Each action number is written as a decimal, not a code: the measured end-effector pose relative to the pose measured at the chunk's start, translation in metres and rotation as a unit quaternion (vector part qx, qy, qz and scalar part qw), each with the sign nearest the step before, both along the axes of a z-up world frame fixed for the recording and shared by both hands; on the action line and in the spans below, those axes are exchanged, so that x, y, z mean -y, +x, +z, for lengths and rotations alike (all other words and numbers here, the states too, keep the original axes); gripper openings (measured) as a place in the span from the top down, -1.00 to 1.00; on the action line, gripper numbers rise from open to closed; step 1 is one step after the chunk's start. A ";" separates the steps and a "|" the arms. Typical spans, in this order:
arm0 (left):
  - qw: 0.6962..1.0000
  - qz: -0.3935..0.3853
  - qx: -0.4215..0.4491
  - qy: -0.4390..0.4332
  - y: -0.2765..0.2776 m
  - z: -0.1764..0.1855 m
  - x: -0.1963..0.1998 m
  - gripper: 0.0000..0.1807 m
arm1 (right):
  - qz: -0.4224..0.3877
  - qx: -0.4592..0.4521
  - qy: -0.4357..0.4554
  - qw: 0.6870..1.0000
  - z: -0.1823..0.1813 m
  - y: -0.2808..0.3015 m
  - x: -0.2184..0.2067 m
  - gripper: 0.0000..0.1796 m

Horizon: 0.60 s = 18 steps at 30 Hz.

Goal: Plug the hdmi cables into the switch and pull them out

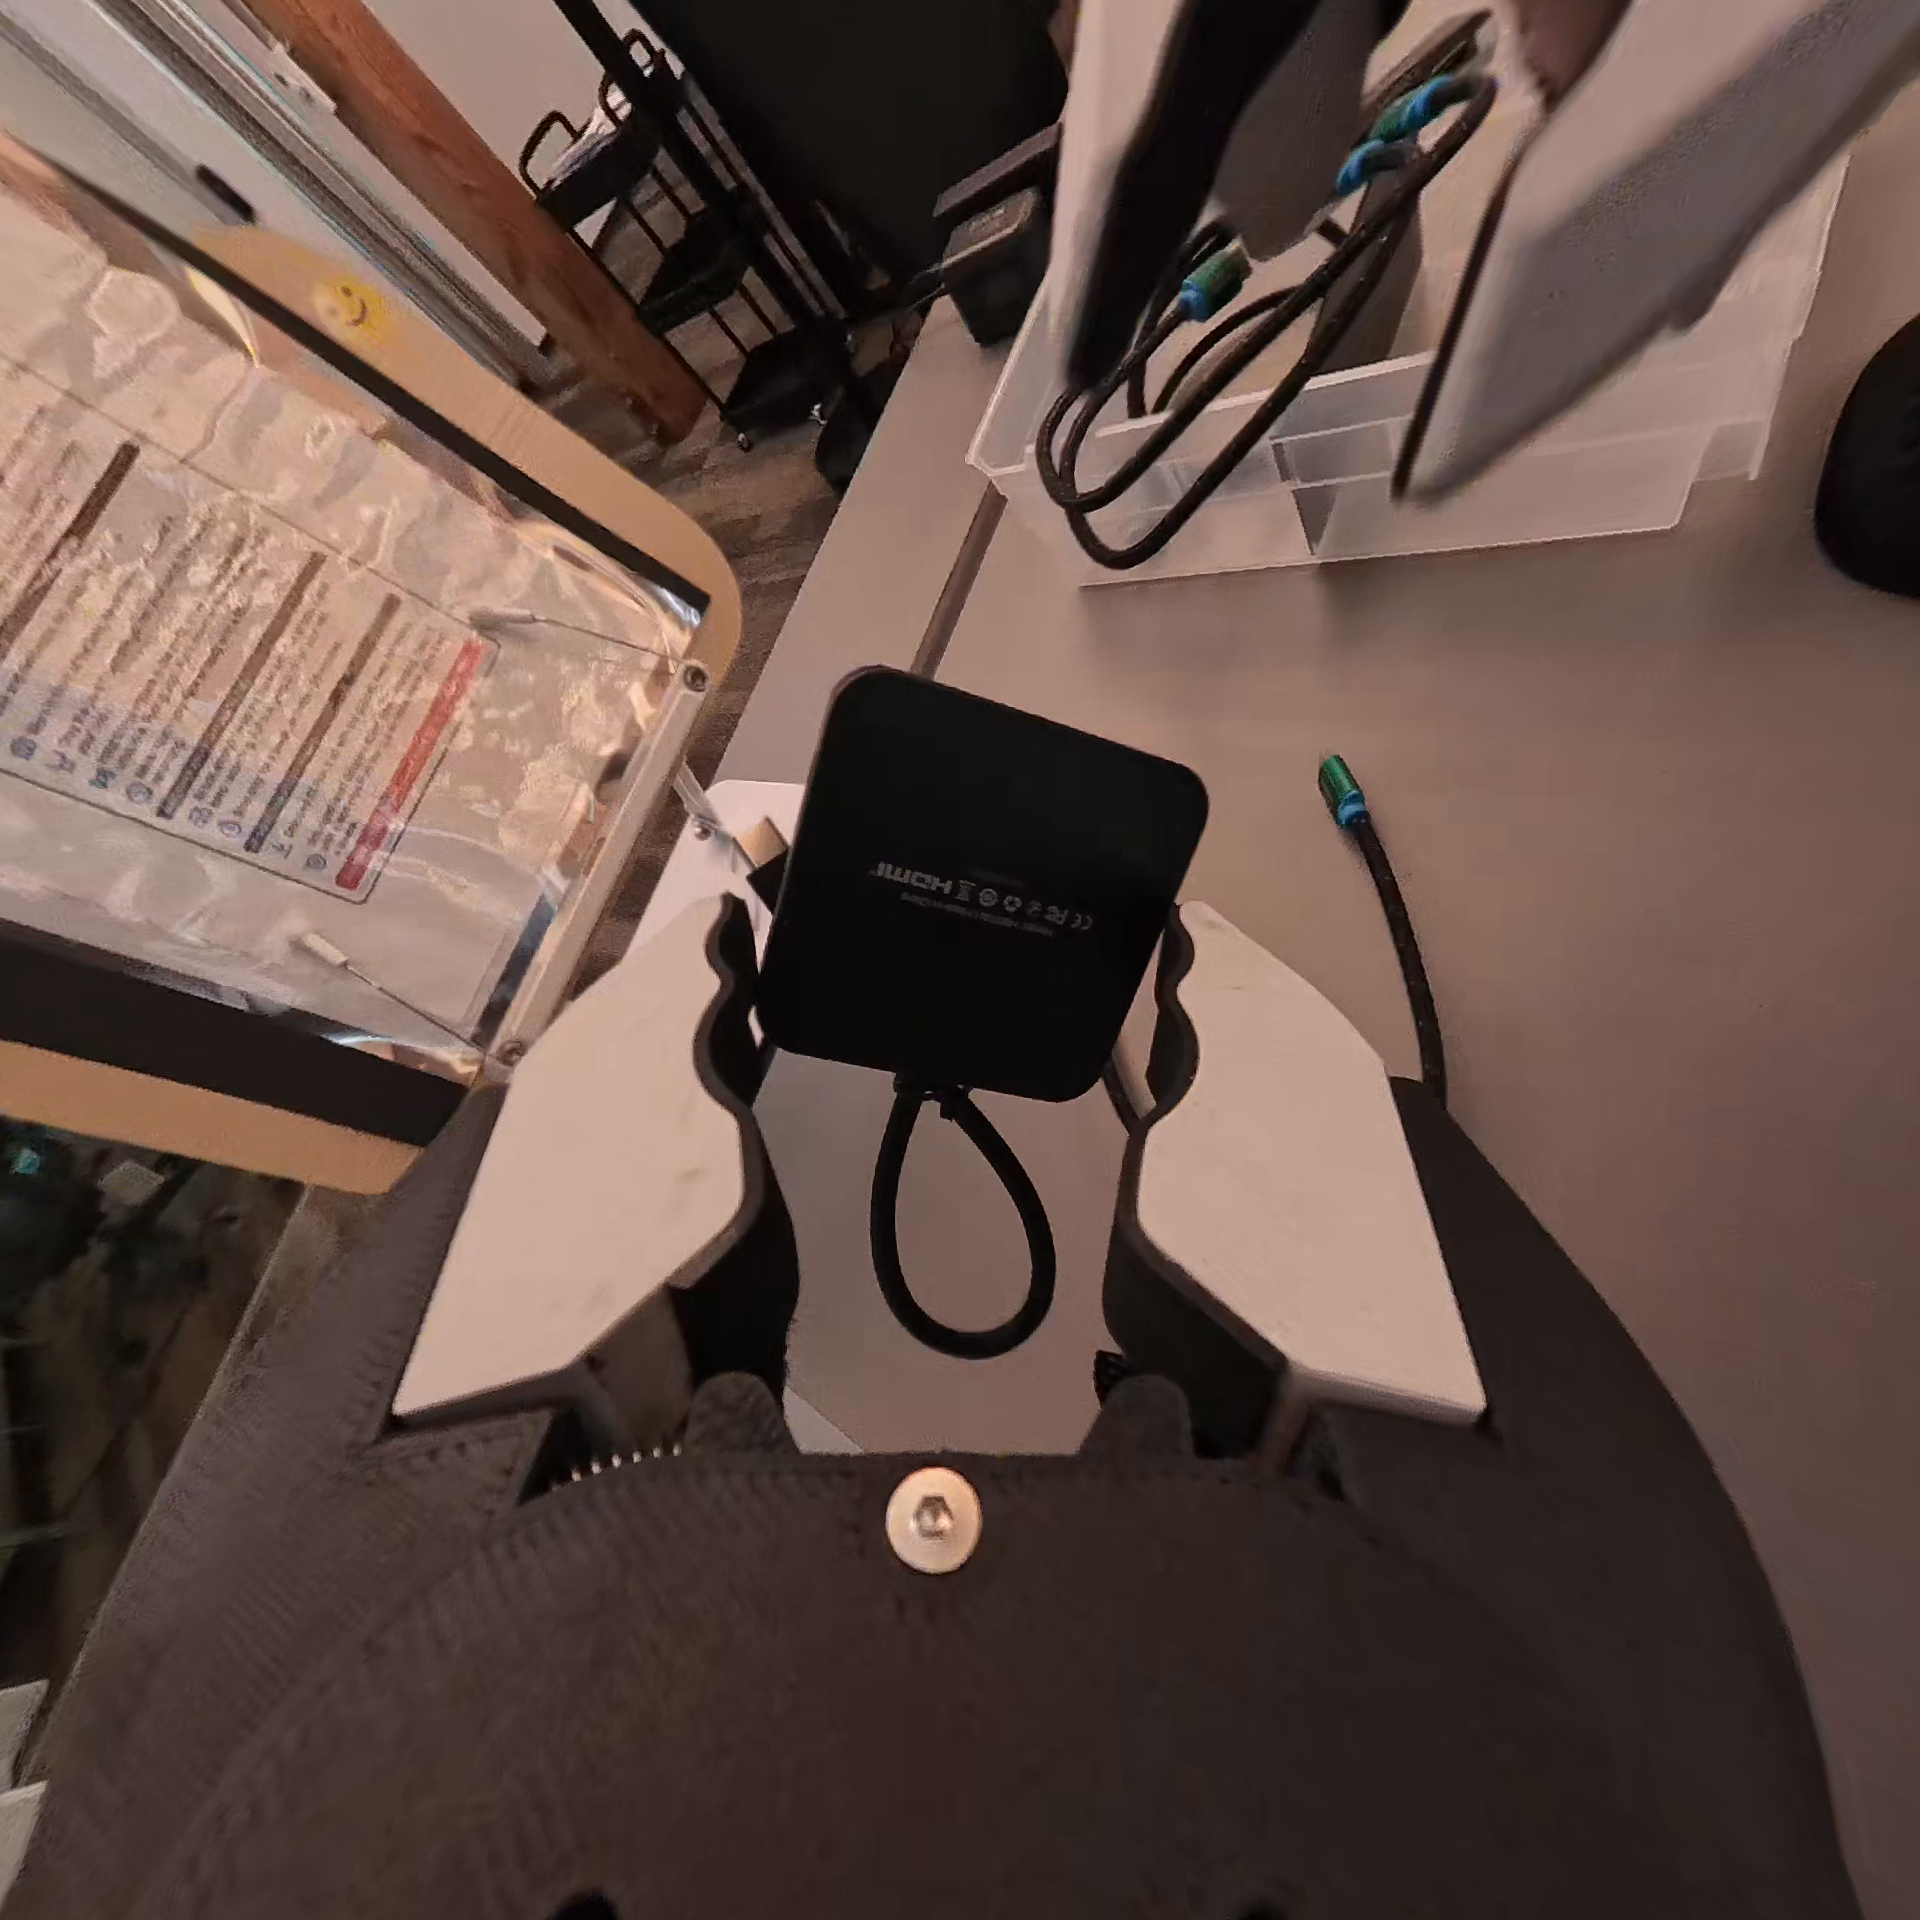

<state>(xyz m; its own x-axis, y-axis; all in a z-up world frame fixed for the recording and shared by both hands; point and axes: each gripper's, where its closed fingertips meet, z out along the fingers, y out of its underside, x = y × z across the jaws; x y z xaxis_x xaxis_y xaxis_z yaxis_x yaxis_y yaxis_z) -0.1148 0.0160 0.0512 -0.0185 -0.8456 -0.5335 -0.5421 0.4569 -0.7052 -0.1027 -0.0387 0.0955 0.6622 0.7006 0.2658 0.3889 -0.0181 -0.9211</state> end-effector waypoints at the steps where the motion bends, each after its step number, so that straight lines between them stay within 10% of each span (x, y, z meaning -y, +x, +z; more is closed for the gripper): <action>1: 1.000 -0.009 -0.011 -0.014 0.001 -0.004 0.005 0.18 | 0.026 0.036 0.044 0.998 -0.003 -0.004 0.002 0.51; 5: 0.978 -0.059 -0.077 -0.183 -0.016 -0.029 0.028 0.18 | -0.007 0.301 0.337 0.892 -0.016 0.010 -0.004 0.44; 10: 0.937 -0.060 -0.115 -0.325 -0.028 -0.047 0.028 0.19 | 0.033 0.351 0.350 0.868 -0.054 -0.032 -0.021 0.38; 14: 0.919 -0.060 -0.170 -0.352 -0.034 -0.072 0.027 0.19 | 0.037 0.435 0.360 0.824 -0.086 -0.043 -0.034 0.77; 18: 0.899 -0.032 -0.157 -0.407 -0.034 -0.076 0.010 0.21 | 0.035 0.397 0.335 0.854 -0.108 -0.040 -0.050 0.84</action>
